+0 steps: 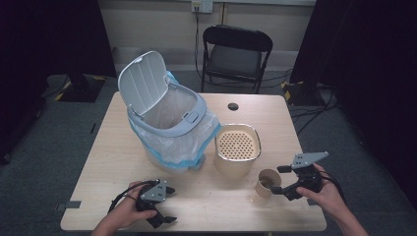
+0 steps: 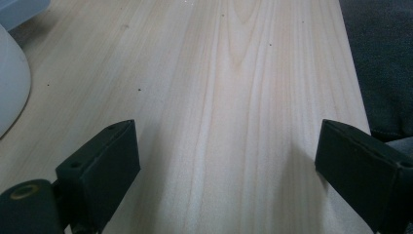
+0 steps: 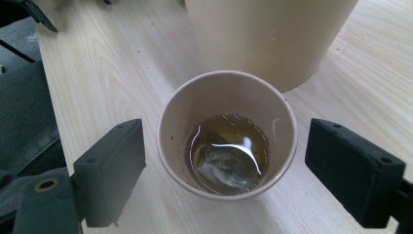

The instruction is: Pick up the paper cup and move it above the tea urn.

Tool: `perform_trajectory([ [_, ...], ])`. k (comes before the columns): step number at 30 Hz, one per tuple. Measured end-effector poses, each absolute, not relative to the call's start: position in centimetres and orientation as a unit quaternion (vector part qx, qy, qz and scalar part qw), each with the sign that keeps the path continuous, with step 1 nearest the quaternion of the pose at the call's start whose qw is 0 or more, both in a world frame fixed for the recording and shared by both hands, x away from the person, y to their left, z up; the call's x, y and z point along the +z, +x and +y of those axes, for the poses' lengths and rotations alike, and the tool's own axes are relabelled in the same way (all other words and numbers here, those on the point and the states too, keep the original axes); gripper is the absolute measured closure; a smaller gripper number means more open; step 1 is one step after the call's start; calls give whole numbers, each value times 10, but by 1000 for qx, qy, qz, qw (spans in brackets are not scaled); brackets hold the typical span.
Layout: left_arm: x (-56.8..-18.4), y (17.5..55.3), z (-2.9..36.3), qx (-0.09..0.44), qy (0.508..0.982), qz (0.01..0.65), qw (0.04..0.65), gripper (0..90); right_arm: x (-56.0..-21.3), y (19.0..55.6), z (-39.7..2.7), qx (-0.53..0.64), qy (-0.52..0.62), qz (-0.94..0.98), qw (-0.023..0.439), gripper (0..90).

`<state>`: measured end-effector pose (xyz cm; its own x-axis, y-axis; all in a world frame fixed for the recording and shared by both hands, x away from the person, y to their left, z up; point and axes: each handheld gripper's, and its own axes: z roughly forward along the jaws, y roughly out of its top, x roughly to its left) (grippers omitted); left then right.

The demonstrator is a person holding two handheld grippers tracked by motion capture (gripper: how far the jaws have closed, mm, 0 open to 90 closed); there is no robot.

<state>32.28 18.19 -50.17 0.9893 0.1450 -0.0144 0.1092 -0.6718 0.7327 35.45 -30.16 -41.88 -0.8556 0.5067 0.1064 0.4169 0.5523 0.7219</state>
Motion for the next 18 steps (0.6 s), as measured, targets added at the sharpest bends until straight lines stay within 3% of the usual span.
perform_trajectory([
  [18,-502,323,182,22,914,70,399,85,-442,350,-303,401,267,875,53,146],
])
